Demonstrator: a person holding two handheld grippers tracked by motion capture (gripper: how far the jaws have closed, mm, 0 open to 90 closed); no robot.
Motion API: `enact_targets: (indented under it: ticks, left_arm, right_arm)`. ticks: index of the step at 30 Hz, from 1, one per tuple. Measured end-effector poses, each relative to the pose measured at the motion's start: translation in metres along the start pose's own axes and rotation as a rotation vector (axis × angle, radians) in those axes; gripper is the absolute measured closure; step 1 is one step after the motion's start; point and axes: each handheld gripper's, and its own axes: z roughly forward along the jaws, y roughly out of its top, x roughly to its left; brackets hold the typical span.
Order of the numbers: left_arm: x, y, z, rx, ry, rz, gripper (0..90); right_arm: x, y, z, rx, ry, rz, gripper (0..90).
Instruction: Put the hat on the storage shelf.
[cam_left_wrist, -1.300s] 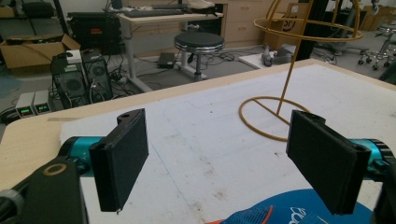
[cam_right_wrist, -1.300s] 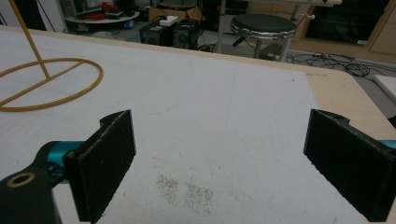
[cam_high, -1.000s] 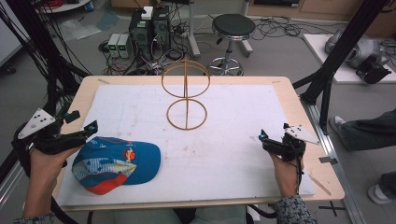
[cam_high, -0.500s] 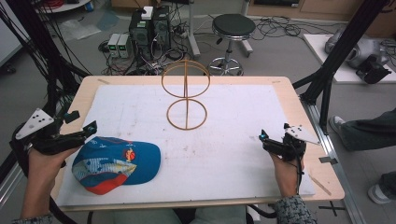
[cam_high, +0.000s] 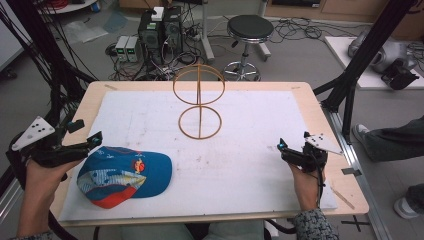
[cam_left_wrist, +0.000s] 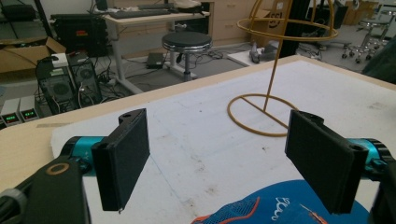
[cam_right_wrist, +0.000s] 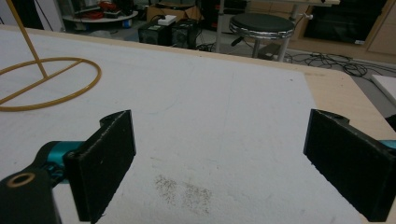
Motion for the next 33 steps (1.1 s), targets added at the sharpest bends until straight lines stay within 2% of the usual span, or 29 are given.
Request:
enact_targets:
  ticks: [5,14,24,28,30,33]
  left_arm:
    - [-0.001,0.0,0.0,0.004,0.005,0.0,22.0]
    - [-0.003,0.0,0.003,-0.001,-0.027,0.002,22.0]
    - [-0.009,0.006,-0.005,-0.017,-0.053,0.02,22.0]
    - [-0.01,-0.003,-0.01,-0.008,-0.097,0.002,22.0]
    - [-0.011,-0.013,-0.012,0.022,-0.112,0.016,22.0]
    - [-0.01,-0.022,-0.014,0.042,-0.105,0.02,22.0]
  right_arm:
    - [0.001,0.0,0.001,0.004,0.005,-0.014,8.2]
    - [0.002,0.0,0.0,-0.002,0.006,-0.016,8.2]
    - [0.0,0.001,-0.003,-0.009,0.009,0.008,8.2]
    - [0.0,0.002,-0.004,-0.018,0.012,0.015,8.2]
    - [0.001,0.002,-0.004,-0.015,0.014,0.012,8.2]
    - [0.003,0.002,-0.003,-0.014,0.013,-0.006,8.2]
